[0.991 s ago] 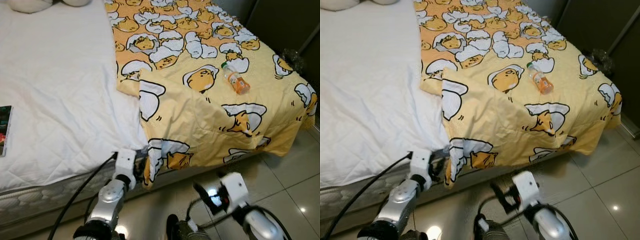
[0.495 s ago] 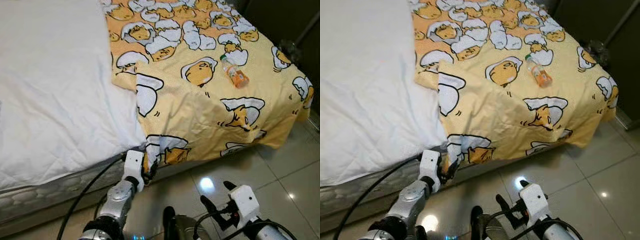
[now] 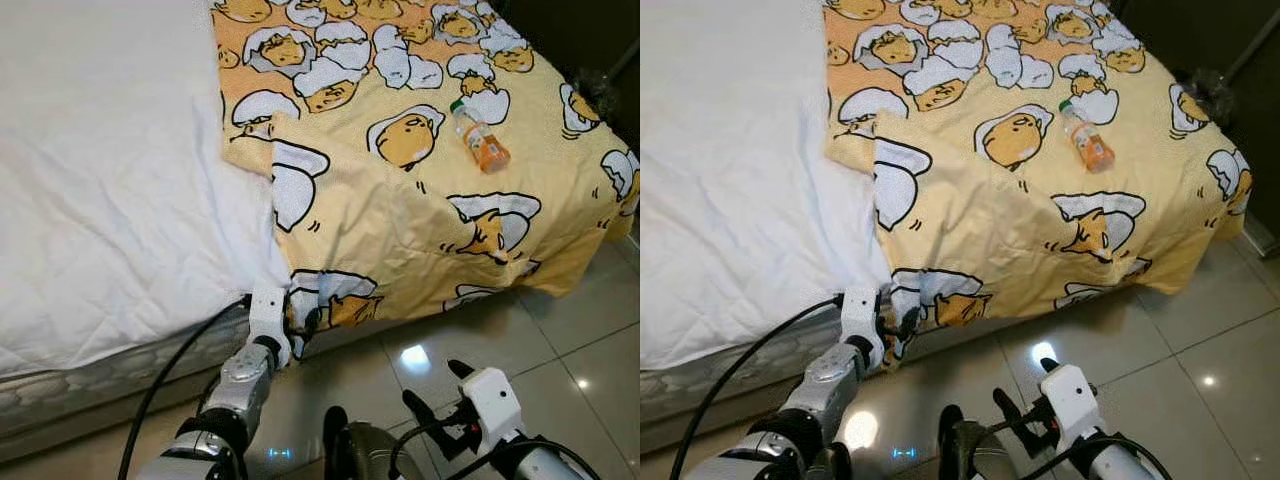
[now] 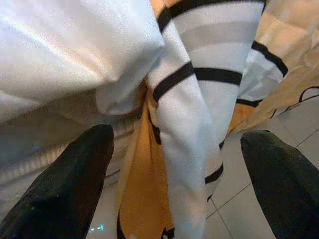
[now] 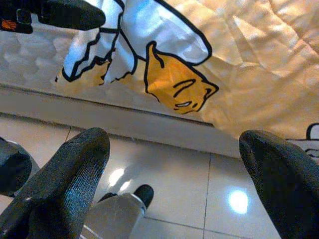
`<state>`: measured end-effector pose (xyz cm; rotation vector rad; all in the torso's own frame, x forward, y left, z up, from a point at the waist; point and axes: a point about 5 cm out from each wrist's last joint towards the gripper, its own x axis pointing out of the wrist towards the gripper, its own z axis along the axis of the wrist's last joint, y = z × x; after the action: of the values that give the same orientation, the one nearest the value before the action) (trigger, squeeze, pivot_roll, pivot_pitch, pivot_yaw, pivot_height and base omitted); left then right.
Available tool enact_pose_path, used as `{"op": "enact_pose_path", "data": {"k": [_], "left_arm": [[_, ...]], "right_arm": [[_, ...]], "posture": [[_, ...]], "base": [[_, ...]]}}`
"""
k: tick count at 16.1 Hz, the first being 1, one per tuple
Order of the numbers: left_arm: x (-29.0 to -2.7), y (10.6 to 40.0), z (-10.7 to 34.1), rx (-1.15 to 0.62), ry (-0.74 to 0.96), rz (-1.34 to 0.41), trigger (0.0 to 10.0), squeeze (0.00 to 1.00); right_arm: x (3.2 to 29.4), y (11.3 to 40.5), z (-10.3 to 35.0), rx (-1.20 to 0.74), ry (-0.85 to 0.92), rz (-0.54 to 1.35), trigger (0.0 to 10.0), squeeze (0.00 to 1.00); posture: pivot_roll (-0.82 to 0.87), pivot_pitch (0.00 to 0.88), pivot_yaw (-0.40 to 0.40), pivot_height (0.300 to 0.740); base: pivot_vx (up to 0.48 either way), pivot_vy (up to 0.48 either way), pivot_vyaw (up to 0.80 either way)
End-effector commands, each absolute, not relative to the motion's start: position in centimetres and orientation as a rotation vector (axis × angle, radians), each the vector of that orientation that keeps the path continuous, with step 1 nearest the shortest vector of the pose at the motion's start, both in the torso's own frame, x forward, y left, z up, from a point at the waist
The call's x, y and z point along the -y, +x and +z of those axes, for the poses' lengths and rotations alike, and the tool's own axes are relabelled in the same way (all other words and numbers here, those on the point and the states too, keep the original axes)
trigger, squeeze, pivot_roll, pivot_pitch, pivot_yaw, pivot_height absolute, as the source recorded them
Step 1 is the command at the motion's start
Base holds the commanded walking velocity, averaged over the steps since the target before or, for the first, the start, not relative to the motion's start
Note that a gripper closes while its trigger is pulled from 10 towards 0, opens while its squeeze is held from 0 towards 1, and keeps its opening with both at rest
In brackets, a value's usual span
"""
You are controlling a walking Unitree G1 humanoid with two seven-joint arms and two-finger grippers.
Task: Clean up the room
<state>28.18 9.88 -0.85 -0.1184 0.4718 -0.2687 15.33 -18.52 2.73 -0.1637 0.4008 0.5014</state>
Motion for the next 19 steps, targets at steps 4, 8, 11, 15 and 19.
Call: {"op": "enact_pose_path", "data": {"k": [4,8,11,15,19], "left_arm": [[-8.9,28.1,-1.2,-0.527,-0.115,-0.275,10.0,0.00],[-8.5,28.0,-1.6,-0.598,-0.115,-0.246,10.0,0.00],[-8.5,27.5,-2.3,-0.662,-0.123,-0.196,0.0,0.00],[-9.5,28.0,-2.0,-0.651,-0.145,-0.154,0.0,0.00],[-9.6,28.2,-1.8,-0.638,-0.133,-0.169,0.0,0.00]], "right_arm": [[19.0,14.4,2.9,-0.429,-0.161,0.503,10.0,0.00],[19.2,14.2,3.1,-0.439,-0.168,0.511,10.0,0.00],[20.1,13.1,3.9,-0.466,-0.193,0.517,10.0,0.00],[20.2,12.4,4.4,-0.472,-0.200,0.510,10.0,0.00],[19.6,13.0,5.2,-0.450,-0.180,0.512,10.0,0.00]], "posture": [[-0.29,0.263,-0.096,0.736],[-0.32,0.288,-0.115,0.736],[-0.38,0.312,-0.147,0.736],[-0.40,0.308,-0.150,0.736],[-0.39,0.308,-0.144,0.736]], "base": [[0.000,0.000,0.00],[0.000,0.000,0.00],[0.000,0.000,0.00],[0.000,0.000,0.00],[0.000,0.000,0.00]]}}
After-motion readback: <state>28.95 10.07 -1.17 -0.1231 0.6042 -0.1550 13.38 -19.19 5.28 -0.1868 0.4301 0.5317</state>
